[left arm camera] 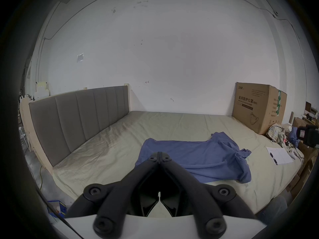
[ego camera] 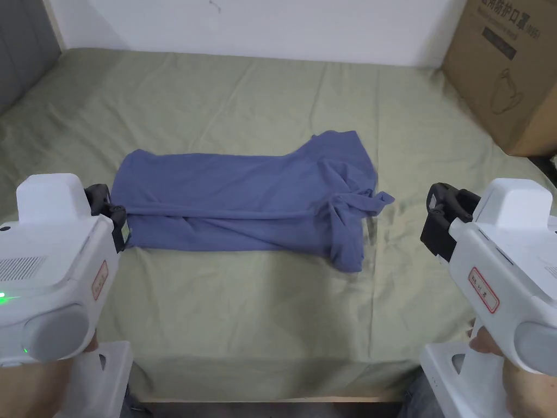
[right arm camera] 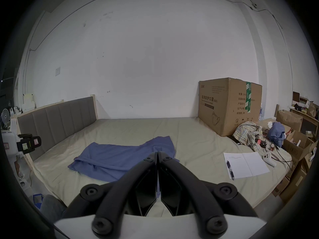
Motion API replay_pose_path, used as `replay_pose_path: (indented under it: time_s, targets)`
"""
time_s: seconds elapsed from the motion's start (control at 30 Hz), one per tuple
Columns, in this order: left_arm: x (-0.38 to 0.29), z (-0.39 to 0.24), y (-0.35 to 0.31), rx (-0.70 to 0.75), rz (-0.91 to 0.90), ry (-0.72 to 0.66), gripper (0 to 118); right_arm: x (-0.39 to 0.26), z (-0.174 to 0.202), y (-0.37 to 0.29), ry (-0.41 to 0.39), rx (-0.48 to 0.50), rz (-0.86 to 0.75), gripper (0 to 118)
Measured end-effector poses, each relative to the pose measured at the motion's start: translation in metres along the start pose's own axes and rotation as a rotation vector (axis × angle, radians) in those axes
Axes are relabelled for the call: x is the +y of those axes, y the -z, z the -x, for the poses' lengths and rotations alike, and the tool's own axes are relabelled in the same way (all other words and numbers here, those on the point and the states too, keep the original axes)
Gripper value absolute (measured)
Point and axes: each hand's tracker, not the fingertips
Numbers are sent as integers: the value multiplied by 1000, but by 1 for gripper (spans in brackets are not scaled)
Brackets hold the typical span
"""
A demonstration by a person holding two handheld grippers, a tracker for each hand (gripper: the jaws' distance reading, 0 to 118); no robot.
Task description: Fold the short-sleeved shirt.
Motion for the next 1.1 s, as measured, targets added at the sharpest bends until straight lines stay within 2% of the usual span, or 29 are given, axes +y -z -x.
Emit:
replay_pose_path:
  time_s: [0.33,0.37,0.4,0.43,0.5,0.53,0.6,0.77,0.93,1.07,1.1]
  targets:
    - [16,16,30,12,67,-24,0,-5,0,7,14,-1,28,0]
    - [19,19,39,10,78,-31,9,-5,1,10,15,-2,32,0]
    - [23,24,49,6,95,-44,27,-4,1,12,16,-1,39,0]
    - [26,29,63,2,129,-52,51,-4,-1,17,13,1,50,0]
    - [31,36,92,-1,235,-52,106,-3,0,24,-2,1,74,0]
    - [32,41,109,-15,287,-53,118,-4,2,27,-2,-1,70,0]
    - [29,48,138,-22,362,-38,118,-3,2,34,-7,2,83,0]
    - [13,60,212,17,622,-100,118,-6,7,55,-10,-6,122,0]
    - [-21,70,273,93,786,-37,118,-11,13,75,-34,-6,177,0]
    - [-40,79,299,133,882,-76,118,-18,12,94,-43,-4,225,0]
    - [-44,80,304,136,905,-91,113,-21,11,99,-53,-3,233,0]
